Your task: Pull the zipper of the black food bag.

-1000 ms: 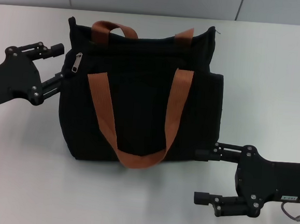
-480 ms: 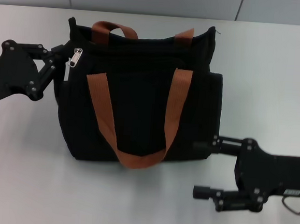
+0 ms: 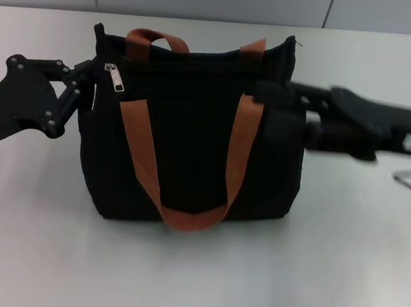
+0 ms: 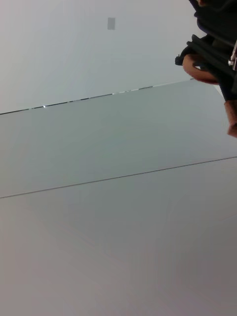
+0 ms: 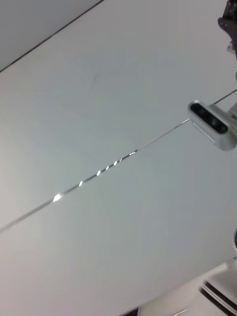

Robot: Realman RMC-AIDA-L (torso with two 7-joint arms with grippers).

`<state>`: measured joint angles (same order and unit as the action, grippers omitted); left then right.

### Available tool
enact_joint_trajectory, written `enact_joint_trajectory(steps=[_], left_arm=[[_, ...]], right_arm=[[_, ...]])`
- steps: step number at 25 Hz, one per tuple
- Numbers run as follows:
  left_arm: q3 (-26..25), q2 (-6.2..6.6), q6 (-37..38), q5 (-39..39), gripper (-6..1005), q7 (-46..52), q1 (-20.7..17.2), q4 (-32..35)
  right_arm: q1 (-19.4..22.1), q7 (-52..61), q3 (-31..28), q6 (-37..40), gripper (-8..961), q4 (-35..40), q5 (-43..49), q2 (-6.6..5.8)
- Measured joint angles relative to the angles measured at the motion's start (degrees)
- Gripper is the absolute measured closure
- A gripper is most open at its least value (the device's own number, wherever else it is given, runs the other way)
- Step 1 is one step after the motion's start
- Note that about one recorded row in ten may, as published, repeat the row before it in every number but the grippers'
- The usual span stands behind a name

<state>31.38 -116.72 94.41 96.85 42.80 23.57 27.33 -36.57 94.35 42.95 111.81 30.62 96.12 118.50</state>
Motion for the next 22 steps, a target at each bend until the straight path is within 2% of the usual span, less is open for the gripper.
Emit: enact_joint_trajectory(steps=[4, 11, 16, 22], left_arm=[[-0.01, 0.0, 0.12, -0.01, 969, -0.1, 0.14, 0.01], [0.0, -0.1, 0.24, 0.0, 968, -0.6, 0.5, 0.01], [0.0, -0.09, 0.02, 0.01, 967, -0.62, 0.96, 0.01], [0.0, 0.0, 0.2, 0.01, 966, -0.62, 1.04, 0.01]], right_arm=[[-5.25, 10.99, 2.18, -5.52, 178, 3.7, 2.0, -0.11], [-14.3, 23.73, 6.71, -14.0, 178, 4.42, 8.26, -0.94], [-18.39, 29.92, 9.83, -18.26, 179, 4.0, 10.78, -0.91], [-20.81, 32.47, 12.97, -21.3, 179, 4.32, 10.83, -0.63]])
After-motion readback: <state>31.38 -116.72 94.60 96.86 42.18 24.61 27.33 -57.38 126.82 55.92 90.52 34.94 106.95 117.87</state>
